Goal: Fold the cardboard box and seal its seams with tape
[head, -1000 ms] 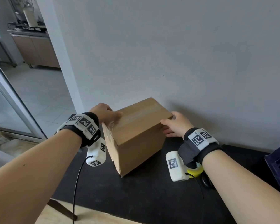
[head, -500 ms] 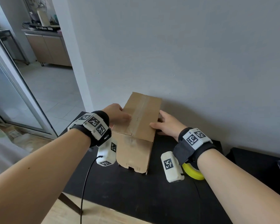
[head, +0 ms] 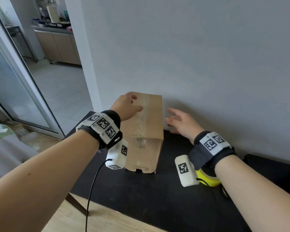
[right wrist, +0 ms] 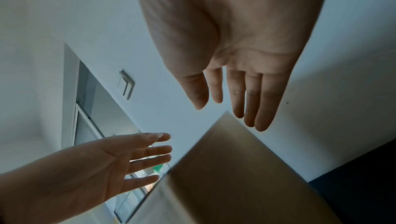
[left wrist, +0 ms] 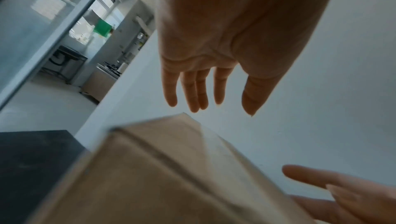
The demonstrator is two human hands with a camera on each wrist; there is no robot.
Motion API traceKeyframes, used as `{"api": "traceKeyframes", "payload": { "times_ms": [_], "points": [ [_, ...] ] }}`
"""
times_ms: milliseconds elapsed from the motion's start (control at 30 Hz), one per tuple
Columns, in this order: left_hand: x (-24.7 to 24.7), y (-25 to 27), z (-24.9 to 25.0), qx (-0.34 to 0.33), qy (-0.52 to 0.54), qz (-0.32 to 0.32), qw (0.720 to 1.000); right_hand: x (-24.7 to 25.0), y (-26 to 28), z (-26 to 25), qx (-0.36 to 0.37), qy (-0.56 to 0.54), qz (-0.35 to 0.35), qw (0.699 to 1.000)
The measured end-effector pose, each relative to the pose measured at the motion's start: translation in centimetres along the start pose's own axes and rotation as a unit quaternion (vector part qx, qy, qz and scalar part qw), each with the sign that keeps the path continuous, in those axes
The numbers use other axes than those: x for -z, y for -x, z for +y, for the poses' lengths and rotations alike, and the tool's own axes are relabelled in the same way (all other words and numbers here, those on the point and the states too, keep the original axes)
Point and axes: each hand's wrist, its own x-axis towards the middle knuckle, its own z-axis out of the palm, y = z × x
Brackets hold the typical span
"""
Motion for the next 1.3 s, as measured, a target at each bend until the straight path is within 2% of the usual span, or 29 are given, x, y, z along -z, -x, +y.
{"api": "traceKeyframes", "payload": {
  "times_ms": [167,267,367,467,633,800,933,1000,1133,1233,1300],
  "points": [
    [-3.3,0.7,5.7,-0.109,0.053,-0.003,0.993,5.3,2.5,3.2,-0.045,-0.032,0.071,0.996],
    [-6.9,1.2,9.3,-0.159,0.07,-0.05,0.984,8.1,4.7,6.3,-0.083,-0.038,0.121,0.988],
    [-11.2,1.5,11.7,-0.184,0.033,-0.109,0.976,10.1,7.3,9.5,-0.123,-0.057,0.157,0.978],
    [-15.3,1.3,12.3,-0.167,-0.002,-0.168,0.972,11.6,9.5,12.3,-0.156,-0.079,0.192,0.966],
    [-21.3,-0.4,10.4,-0.096,-0.076,-0.242,0.963,12.4,11.6,16.1,-0.198,-0.103,0.215,0.951],
    [-26.2,-0.9,8.2,-0.035,-0.156,-0.295,0.942,11.7,11.9,19.4,-0.232,-0.109,0.203,0.945],
    [-28.8,-0.7,6.9,0.009,-0.172,-0.333,0.927,10.8,11.3,20.6,-0.254,-0.135,0.174,0.942],
    [-29.5,-0.6,6.5,0.0,-0.21,-0.339,0.917,10.4,10.8,21.0,-0.259,-0.129,0.163,0.943],
    [-30.3,-0.5,6.4,-0.082,-0.333,-0.313,0.886,9.9,9.7,21.3,-0.258,-0.136,0.161,0.943],
    [-30.1,-0.7,6.3,-0.063,-0.32,-0.318,0.89,9.8,9.1,21.0,-0.245,-0.14,0.173,0.944],
    [-29.6,-0.7,6.1,-0.024,-0.271,-0.336,0.902,10.0,8.9,20.7,-0.238,-0.123,0.223,0.937]
  ]
}}
